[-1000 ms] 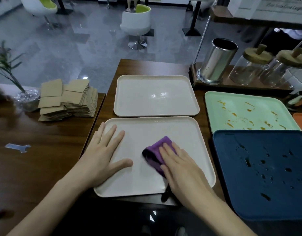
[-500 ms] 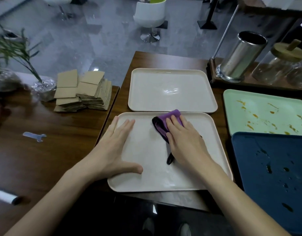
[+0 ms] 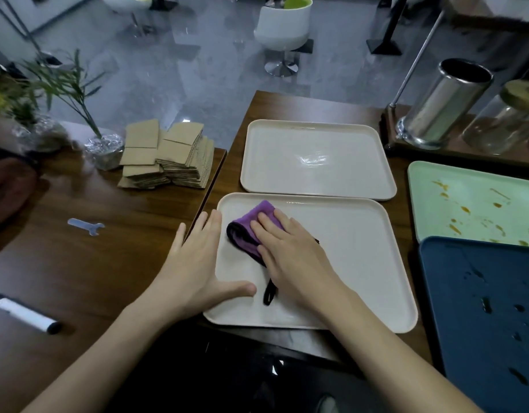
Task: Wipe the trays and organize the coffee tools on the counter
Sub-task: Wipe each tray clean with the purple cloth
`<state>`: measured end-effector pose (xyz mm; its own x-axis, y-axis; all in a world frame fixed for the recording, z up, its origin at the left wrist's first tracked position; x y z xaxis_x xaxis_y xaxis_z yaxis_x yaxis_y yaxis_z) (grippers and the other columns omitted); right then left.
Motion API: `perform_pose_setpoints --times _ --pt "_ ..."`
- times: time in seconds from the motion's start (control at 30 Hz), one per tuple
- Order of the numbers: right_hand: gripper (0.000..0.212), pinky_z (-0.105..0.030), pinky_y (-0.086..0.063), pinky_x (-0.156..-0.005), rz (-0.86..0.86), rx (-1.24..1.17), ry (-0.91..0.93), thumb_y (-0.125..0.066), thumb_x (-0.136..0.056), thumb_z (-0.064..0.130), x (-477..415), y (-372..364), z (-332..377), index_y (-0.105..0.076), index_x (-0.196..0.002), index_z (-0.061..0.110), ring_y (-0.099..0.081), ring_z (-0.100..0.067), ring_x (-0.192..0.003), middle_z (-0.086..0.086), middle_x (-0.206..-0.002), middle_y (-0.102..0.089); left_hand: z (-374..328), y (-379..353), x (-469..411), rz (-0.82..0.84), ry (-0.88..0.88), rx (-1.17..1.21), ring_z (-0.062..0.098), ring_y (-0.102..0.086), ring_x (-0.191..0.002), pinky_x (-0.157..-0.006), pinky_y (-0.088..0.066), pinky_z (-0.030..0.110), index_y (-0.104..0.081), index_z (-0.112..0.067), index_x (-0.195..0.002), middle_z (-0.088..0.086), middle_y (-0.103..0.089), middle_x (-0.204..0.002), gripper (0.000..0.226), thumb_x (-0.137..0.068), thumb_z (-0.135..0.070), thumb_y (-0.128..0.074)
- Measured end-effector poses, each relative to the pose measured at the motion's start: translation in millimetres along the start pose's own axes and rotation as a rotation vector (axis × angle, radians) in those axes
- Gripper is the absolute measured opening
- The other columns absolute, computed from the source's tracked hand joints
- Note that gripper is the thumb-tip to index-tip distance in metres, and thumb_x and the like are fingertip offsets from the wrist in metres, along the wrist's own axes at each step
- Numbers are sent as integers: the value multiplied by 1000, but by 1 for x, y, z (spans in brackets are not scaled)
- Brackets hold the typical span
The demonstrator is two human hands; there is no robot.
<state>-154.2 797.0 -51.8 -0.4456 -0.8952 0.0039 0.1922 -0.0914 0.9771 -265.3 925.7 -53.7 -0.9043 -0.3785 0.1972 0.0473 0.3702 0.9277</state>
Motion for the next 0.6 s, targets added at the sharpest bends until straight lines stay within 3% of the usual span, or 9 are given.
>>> perform_pose_setpoints --times 0.23,0.43,0.6 --pt "48 -37 -45 -109 -67 25 144 -35 -97 34 39 9 8 -59 -136 19 -48 -25 -136 2 -143 -58 2 -2 -2 -10 17 -23 18 18 -155 -126 7 47 20 -19 -159 -1 12 -170 150 -52 -107 -37" --pt "48 -36 -49 -103 -142 108 176 -34 -95 34 36 3 10 -62 -132 19 -54 -27 -131 1 -137 -62 2 -1 0 -12 46 -2 15 20 -154 -125 10 46 16 -15 -160 1 10 -170 154 -50 -107 -41" --pt "50 -42 -37 -113 -71 73 137 -40 -100 30 -21 -6 23 -46 -146 15 -37 -29 -144 -5 -153 -47 2 -1 -1 -21 35 20 12 19 -154 -125 10 45 11 -20 -162 -3 7 -171 155 -46 -108 -41"
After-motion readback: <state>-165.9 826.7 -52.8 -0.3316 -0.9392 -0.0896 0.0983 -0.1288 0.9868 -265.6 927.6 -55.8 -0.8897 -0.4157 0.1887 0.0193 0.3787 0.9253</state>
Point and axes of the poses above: each hand's wrist, its own x-axis away from the middle knuckle, its own y-axis out of the back of the hand, z = x × y, the point moved 5 cm from there along -x, towards the middle knuckle
